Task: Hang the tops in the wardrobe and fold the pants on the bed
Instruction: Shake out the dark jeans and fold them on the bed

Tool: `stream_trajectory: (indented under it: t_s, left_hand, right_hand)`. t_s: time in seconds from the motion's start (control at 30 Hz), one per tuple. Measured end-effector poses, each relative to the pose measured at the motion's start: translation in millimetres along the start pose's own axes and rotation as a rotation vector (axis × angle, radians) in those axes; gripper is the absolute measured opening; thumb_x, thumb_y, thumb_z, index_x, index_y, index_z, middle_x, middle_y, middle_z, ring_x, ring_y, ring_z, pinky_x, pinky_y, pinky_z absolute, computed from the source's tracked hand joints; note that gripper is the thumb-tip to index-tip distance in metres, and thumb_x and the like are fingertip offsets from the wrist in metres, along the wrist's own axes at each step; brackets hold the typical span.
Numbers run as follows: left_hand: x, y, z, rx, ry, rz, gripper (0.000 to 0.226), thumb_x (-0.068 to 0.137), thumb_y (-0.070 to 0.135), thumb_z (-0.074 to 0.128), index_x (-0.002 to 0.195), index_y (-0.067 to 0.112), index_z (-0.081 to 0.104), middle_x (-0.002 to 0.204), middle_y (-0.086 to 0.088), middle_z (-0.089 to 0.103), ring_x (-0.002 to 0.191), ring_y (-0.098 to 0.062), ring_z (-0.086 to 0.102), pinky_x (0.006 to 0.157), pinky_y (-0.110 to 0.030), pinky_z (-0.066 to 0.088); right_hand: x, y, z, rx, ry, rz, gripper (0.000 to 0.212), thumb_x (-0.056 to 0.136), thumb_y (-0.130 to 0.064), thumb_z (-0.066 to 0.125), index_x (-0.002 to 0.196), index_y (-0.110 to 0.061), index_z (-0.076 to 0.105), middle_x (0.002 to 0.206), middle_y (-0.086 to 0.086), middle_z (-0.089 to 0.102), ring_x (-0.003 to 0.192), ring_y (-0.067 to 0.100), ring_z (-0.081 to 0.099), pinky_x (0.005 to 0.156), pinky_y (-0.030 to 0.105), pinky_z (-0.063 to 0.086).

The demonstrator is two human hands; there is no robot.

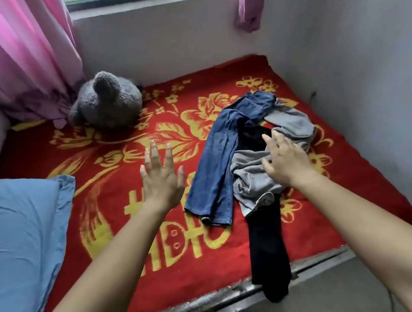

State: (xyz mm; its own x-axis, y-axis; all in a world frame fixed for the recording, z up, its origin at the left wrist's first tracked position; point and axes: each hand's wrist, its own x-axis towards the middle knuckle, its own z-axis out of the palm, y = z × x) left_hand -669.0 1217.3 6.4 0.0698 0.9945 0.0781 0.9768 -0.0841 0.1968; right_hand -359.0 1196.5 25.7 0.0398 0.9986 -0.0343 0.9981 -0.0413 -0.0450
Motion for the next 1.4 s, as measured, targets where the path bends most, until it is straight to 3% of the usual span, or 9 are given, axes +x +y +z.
stream_trajectory:
  t_s: [0.5, 0.63, 0.73, 0.83, 1.0, 1.17, 1.27, 1.33, 1.4]
  left_hand:
    - [44.9, -32.0, 340.1, -0.325, -0.402, -0.706, 0.074, 0.1, 0.044, 0.043, 0.157, 0.013, 0.007, 0.164, -0.013, -0.006, 0.15, -0.033, -0.004, 0.118, -0.048, 0.013]
    - [66.6, -39.4, 397.5, -0.305, -0.353, -0.679, 0.077, 0.099, 0.048, 0.043, 0.155, 0.006, 0.012, 0.162, -0.014, 0.013, 0.149, -0.03, 0.008, 0.117, -0.045, 0.016]
    - [81.2, -35.1, 419.3, -0.209, -0.276, -0.601, 0.069, 0.097, 0.051, 0.047, 0.148, 0.008, 0.031, 0.144, -0.015, 0.044, 0.136, -0.034, 0.035, 0.107, -0.048, 0.031]
    - [87.4, -37.9, 424.9, -0.1, -0.239, -0.478, 0.039, 0.1, 0.041, 0.045, 0.119, 0.01, 0.057, 0.119, -0.018, 0.06, 0.113, -0.039, 0.054, 0.089, -0.045, 0.044]
    - [60.8, -72.7, 402.4, -0.093, -0.18, -0.487, 0.027, 0.098, 0.033, 0.044, 0.102, 0.012, 0.059, 0.104, -0.018, 0.06, 0.095, -0.04, 0.058, 0.068, -0.041, 0.037]
    - [-19.1, -132.2, 381.0, 0.145, -0.471, -0.62, 0.026, 0.093, 0.023, 0.05, 0.11, 0.011, 0.064, 0.114, -0.019, 0.065, 0.106, -0.04, 0.063, 0.083, -0.043, 0.049]
    - [-53.9, -152.6, 371.5, 0.302, -0.805, -0.7, 0.034, 0.09, 0.026, 0.056, 0.119, 0.01, 0.064, 0.123, -0.016, 0.065, 0.115, -0.035, 0.061, 0.093, -0.041, 0.046]
    - [-60.2, -161.5, 365.6, 0.335, -0.915, -0.757, 0.042, 0.085, 0.028, 0.06, 0.124, 0.011, 0.061, 0.13, -0.014, 0.06, 0.122, -0.033, 0.056, 0.096, -0.041, 0.043]
    - [-56.8, -164.4, 363.8, 0.304, -0.871, -0.757, 0.048, 0.081, 0.025, 0.064, 0.126, 0.011, 0.057, 0.131, -0.015, 0.056, 0.125, -0.034, 0.051, 0.099, -0.044, 0.043]
  right_hand:
    - [84.5, -9.7, 354.4, 0.437, -0.606, 0.188, 0.049, 0.098, -0.035, 0.051, 0.141, -0.013, 0.049, 0.141, 0.014, 0.054, 0.132, 0.031, 0.049, 0.104, 0.041, 0.041]
    - [82.9, -15.2, 409.5, 0.488, -0.582, 0.267, 0.052, 0.098, -0.047, 0.047, 0.139, -0.015, 0.05, 0.134, 0.008, 0.061, 0.129, 0.029, 0.051, 0.102, 0.042, 0.044]
    - [93.7, -21.9, 426.1, 0.483, -0.512, 0.386, 0.05, 0.095, -0.06, 0.043, 0.124, -0.024, 0.061, 0.122, 0.004, 0.069, 0.121, 0.029, 0.058, 0.092, 0.038, 0.044]
    - [99.0, -35.7, 430.2, 0.525, -0.441, 0.399, 0.037, 0.099, -0.053, 0.042, 0.106, -0.024, 0.064, 0.113, 0.005, 0.07, 0.113, 0.032, 0.06, 0.082, 0.037, 0.039]
    - [79.8, -87.2, 425.7, 0.724, -0.45, 0.369, 0.031, 0.104, -0.039, 0.041, 0.082, -0.019, 0.05, 0.1, 0.017, 0.068, 0.099, 0.039, 0.06, 0.074, 0.039, 0.037]
    - [28.9, -138.1, 425.3, 0.569, -0.882, 0.062, 0.027, 0.105, -0.035, 0.041, 0.086, -0.021, 0.054, 0.11, 0.018, 0.069, 0.105, 0.036, 0.062, 0.086, 0.039, 0.046]
    - [6.6, -149.4, 423.8, 0.437, -1.294, -0.179, 0.03, 0.106, -0.028, 0.041, 0.09, -0.015, 0.063, 0.103, 0.019, 0.072, 0.09, 0.032, 0.066, 0.071, 0.03, 0.048]
    - [2.3, -146.2, 421.0, 0.491, -1.464, -0.109, 0.026, 0.103, -0.027, 0.05, 0.086, -0.011, 0.062, 0.082, 0.01, 0.069, 0.066, 0.024, 0.062, 0.058, 0.026, 0.046]
    - [10.7, -135.0, 421.6, 0.567, -1.447, 0.031, 0.019, 0.096, -0.028, 0.063, 0.086, -0.013, 0.062, 0.074, 0.004, 0.061, 0.059, 0.018, 0.057, 0.055, 0.025, 0.042]
